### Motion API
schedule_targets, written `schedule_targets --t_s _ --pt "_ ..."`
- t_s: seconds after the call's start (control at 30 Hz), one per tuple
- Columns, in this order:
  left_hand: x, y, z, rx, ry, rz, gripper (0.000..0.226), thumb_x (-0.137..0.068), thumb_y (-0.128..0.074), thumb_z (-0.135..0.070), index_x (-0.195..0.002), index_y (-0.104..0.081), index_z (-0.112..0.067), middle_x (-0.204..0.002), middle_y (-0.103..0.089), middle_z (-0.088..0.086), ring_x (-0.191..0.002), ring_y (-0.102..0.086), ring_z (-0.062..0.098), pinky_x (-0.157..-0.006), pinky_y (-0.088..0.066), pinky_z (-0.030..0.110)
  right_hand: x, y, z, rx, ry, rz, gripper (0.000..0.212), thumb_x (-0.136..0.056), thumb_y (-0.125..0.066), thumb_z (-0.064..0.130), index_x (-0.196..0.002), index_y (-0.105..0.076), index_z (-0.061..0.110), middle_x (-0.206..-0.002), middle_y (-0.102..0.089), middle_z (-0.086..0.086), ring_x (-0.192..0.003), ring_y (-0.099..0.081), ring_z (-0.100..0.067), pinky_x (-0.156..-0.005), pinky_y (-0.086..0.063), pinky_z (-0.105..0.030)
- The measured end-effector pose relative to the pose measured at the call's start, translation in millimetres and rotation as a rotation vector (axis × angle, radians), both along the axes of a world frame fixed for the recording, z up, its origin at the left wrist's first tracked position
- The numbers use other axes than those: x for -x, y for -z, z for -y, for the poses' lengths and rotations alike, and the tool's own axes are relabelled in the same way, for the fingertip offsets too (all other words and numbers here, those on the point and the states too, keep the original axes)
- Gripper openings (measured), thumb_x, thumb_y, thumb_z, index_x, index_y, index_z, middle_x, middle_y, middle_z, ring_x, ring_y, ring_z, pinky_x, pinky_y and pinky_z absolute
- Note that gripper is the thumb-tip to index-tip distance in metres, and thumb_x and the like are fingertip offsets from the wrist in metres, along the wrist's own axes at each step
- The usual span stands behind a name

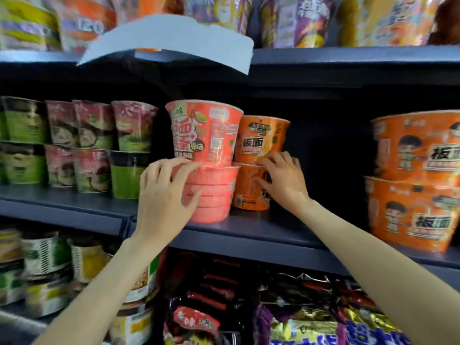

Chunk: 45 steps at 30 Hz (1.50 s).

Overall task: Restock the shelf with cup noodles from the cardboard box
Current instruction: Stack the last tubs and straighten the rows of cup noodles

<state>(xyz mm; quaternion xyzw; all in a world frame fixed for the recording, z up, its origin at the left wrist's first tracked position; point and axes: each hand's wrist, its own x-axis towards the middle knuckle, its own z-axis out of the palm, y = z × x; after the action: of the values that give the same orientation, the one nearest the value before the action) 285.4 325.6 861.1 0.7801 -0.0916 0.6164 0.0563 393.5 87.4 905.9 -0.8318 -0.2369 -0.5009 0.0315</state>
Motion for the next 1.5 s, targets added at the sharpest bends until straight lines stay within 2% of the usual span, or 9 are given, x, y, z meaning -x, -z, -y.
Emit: schedule_targets --t_s 0.2,0.43,0.57,0.73,0.9,1.03,1.13,1.37,1.5 --pt "-4.5 1.5 6.8 0.064 0.062 0.049 0.046 -0.077 -0.063 -0.028 -0.121 -0.057 -0.017 -0.120 -0.054 0.008 -0.114 -0.043 0.028 -0.098 -0.036 0.043 -5.1 -15.0 -1.0 -0.195 -0.225 -0.064 0.020 -0.084 -0.069 0.026 -0.102 -0.072 0.018 -0.109 -0.069 0.001 -0.103 -0.061 -0.020 -0.092 -0.034 -0.033" --pt "3.6 -1.0 47.4 -0.110 0.280 0.219 0.027 -0.080 -0.060 -0.009 -0.106 -0.067 -0.009 -0.111 -0.061 0.009 -0.108 -0.048 0.024 -0.097 -0.038 0.031 6.9 -20.1 37.9 -0.169 -0.257 -0.055 0.013 -0.081 -0.071 0.026 -0.091 -0.075 0.019 -0.100 -0.072 0.003 -0.090 -0.062 -0.020 -0.092 -0.041 -0.052" --pt "2.3 -0.7 87.0 -0.083 0.433 0.026 0.034 -0.081 -0.060 -0.011 -0.116 -0.061 -0.011 -0.116 -0.056 0.006 -0.109 -0.050 0.016 -0.091 -0.038 0.019 35.5 -21.2 61.8 -0.155 -0.242 0.001 0.013 -0.083 -0.070 0.024 -0.093 -0.074 0.018 -0.102 -0.070 0.003 -0.090 -0.055 -0.021 -0.089 -0.034 -0.043" --pt "-3.6 -0.9 133.2 0.258 0.572 -0.317 0.076 -0.081 -0.067 -0.040 -0.144 -0.027 -0.024 -0.144 -0.029 0.004 -0.127 -0.038 0.016 -0.097 -0.035 0.027 76.3 -20.5 76.4 -0.105 -0.259 0.068 0.014 -0.081 -0.068 0.030 -0.090 -0.074 0.021 -0.098 -0.070 0.008 -0.089 -0.043 -0.011 -0.081 -0.030 -0.035" --pt "1.6 -5.2 155.4 0.554 0.675 -0.450 0.098 -0.077 -0.071 -0.045 -0.148 -0.005 -0.032 -0.153 -0.010 0.006 -0.133 -0.032 0.020 -0.094 -0.029 0.028 111.8 -5.9 82.0 -0.485 -0.327 -0.147 0.032 -0.089 -0.062 0.024 -0.121 -0.060 0.020 -0.121 -0.055 0.003 -0.111 -0.046 -0.013 -0.094 -0.038 -0.026" --pt "5.1 -1.7 159.0 0.591 0.636 -0.459 0.104 -0.074 -0.071 -0.051 -0.148 0.000 -0.032 -0.151 -0.014 0.011 -0.137 -0.025 0.025 -0.103 -0.030 0.039 109.6 11.6 82.9 -0.798 -0.275 -0.627 0.067 -0.091 -0.055 0.011 -0.148 -0.020 0.013 -0.147 -0.033 -0.009 -0.131 -0.039 -0.022 -0.101 -0.033 -0.026" --pt "7.1 0.3 162.1 0.568 0.605 -0.461 0.100 -0.074 -0.071 -0.050 -0.147 -0.006 -0.031 -0.147 -0.022 0.011 -0.133 -0.030 0.026 -0.103 -0.032 0.041 104.6 15.9 77.0 -0.849 -0.405 -0.867 0.075 -0.087 -0.052 -0.001 -0.151 -0.017 0.017 -0.140 -0.047 -0.009 -0.117 -0.050 -0.021 -0.103 -0.042 -0.037" --pt "1.9 -5.8 148.7 0.575 0.718 -0.513 0.088 -0.067 -0.072 -0.052 -0.142 -0.027 -0.037 -0.138 -0.035 0.002 -0.120 -0.047 0.018 -0.102 -0.041 0.042 108.3 29.0 84.1 -0.857 -0.503 -0.839 0.077 -0.087 -0.056 0.000 -0.151 -0.018 0.021 -0.143 -0.041 0.001 -0.127 -0.044 -0.018 -0.104 -0.041 -0.037" --pt "-9.8 -13.0 148.5 0.769 0.790 -0.548 0.065 -0.089 -0.053 -0.051 -0.145 -0.025 -0.033 -0.146 -0.034 0.002 -0.131 -0.039 0.018 -0.109 -0.032 0.040 125.2 25.3 79.0 -0.820 -0.329 -0.579 0.067 -0.090 -0.056 0.011 -0.148 -0.024 0.019 -0.147 -0.030 -0.006 -0.132 -0.036 -0.021 -0.101 -0.033 -0.028"
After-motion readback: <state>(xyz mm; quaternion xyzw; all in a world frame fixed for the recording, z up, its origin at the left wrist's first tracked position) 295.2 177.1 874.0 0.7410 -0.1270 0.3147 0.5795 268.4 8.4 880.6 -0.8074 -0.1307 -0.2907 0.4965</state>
